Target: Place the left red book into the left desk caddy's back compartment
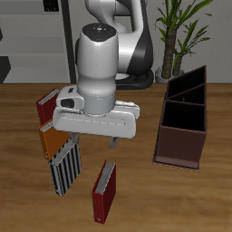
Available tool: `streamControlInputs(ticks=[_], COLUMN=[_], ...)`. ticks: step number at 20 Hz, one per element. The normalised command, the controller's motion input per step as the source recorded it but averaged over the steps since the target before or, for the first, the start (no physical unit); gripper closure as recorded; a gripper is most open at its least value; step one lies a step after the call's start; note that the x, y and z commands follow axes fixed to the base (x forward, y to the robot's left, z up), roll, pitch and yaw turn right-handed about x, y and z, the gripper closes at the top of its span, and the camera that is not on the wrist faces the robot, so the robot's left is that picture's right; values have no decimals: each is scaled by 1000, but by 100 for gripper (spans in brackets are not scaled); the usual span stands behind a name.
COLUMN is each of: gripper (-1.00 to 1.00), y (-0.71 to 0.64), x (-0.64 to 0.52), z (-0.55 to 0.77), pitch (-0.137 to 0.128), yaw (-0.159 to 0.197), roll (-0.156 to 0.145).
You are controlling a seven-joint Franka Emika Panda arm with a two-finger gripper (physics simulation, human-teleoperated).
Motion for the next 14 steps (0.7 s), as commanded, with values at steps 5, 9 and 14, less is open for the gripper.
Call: streamControlInputs(ticks=[5, 9, 14], gripper=[-100, -100, -100], y=[-79, -62, -5], x=[-10, 39, 40], z=[-70, -189, -191], pitch=[-8, 2, 9], yaw=[1, -17, -3], roll=[-8, -13, -2])
